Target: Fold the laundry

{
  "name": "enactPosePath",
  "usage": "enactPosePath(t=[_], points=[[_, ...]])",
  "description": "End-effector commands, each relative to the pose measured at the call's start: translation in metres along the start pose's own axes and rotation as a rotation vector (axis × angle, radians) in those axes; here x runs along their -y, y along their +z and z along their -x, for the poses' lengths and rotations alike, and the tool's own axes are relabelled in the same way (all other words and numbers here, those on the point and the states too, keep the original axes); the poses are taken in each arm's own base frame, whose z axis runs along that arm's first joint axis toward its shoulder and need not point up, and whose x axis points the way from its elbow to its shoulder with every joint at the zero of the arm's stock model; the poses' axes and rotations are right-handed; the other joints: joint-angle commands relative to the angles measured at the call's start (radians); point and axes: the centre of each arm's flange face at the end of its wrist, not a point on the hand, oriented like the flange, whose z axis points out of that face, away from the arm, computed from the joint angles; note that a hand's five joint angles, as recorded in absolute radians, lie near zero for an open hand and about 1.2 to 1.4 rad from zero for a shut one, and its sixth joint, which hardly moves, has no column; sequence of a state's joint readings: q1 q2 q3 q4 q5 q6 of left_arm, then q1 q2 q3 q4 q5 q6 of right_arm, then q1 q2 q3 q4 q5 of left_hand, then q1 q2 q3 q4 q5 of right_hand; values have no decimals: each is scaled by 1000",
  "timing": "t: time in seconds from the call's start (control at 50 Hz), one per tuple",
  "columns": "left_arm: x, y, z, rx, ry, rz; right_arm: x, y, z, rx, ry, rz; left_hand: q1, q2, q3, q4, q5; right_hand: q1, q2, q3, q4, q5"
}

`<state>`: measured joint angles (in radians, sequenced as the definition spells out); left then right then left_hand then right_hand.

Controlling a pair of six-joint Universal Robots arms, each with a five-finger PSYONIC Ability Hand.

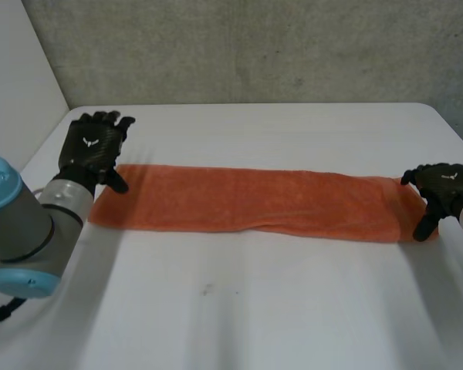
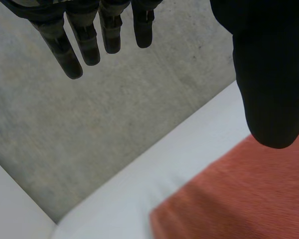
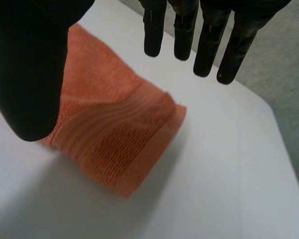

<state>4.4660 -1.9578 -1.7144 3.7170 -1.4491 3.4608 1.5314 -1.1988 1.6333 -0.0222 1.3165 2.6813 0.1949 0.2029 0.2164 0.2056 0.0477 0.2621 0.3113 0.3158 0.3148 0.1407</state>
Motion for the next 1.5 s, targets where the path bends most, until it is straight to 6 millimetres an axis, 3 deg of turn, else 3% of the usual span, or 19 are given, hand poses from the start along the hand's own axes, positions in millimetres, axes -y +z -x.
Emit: enactPosePath(t=[0.02,0.1,0.16,0.26,0.42,0.54,0.64,0.66,0.7,0.74,0.78,0.8,0.86,0.88,0.96,1.02,1.16,1.3,1.5], points=[[-9,-9,-3,8,-45,36,-34,27,4,54,10,8,-17,-25,-38,-27,-44,205,155,151,152,151],[-11,-9,1,31,-51,45,-43,33,4,49,2,25,-20,-28,-41,-30,-47,383,333,329,330,329],[-11,-9,2,37,-54,45,-48,45,-7,17,-22,17,-20,-28,-41,-30,-47,1132,1083,1079,1079,1079],[-12,-9,2,38,-56,49,-50,52,-29,-47,-29,27,-20,-28,-41,-30,-47,1134,1085,1081,1081,1081],[-11,-10,2,38,-57,49,-40,49,-107,-400,-179,105,-20,-28,-41,-30,-47,1134,1085,1081,1081,1081],[-11,-11,1,34,-58,52,-7,42,-110,-431,-287,34,-20,-28,-41,-30,-47,1134,1085,1081,1081,1081],[-8,-11,1,34,-57,47,40,40,-53,-316,-336,-131,-20,-28,-42,-31,-48,1134,1085,1081,1081,1081],[-8,-11,1,34,-56,47,66,35,-11,-219,-362,-235,-20,-28,-41,-30,-47,1134,1085,1081,1081,1081],[-7,-11,1,35,-57,44,74,32,5,-182,-371,-270,-20,-28,-42,-31,-48,1134,1085,1081,1081,1081],[-7,-11,2,37,-57,42,102,13,73,-16,-411,-408,-20,-28,-42,-31,-48,1134,1085,1081,1081,1081],[-6,-11,2,39,-56,41,108,6,92,30,-424,-444,-20,-28,-42,-31,-48,1134,1085,1081,1081,1081],[-6,-11,3,40,-55,41,116,-11,141,162,-453,-525,-20,-28,-42,-31,-48,1134,1085,1081,1081,1081],[-7,-12,2,41,-55,45,112,-18,174,253,-471,-560,-20,-28,-42,-31,-48,1134,1085,1081,1081,1081],[-7,-12,2,41,-55,45,92,-25,223,386,-507,-575,-20,-28,-42,-31,-48,1134,1085,1081,1081,1081],[-6,-12,1,38,-55,44,63,-37,270,521,-544,-568,-20,-28,-42,-31,-48,1134,1085,1081,1081,1081],[-7,-13,0,36,-56,46,44,-41,289,554,-562,-529,-20,-28,-42,-31,-48,57,8,4,5,4],[-9,-16,-4,21,-56,56,37,-29,270,401,-544,-417,-20,-28,-42,-31,-48,-88,-137,-141,-140,-141],[-6,-26,-26,-38,-58,52,59,-27,189,228,-348,-338,-20,-28,-41,-30,-47,-88,-137,-141,-140,-141],[10,-37,-61,-135,-51,6,5,-16,122,209,-132,-119,-17,-25,-38,-27,-44,-88,-137,-141,-140,-141]])
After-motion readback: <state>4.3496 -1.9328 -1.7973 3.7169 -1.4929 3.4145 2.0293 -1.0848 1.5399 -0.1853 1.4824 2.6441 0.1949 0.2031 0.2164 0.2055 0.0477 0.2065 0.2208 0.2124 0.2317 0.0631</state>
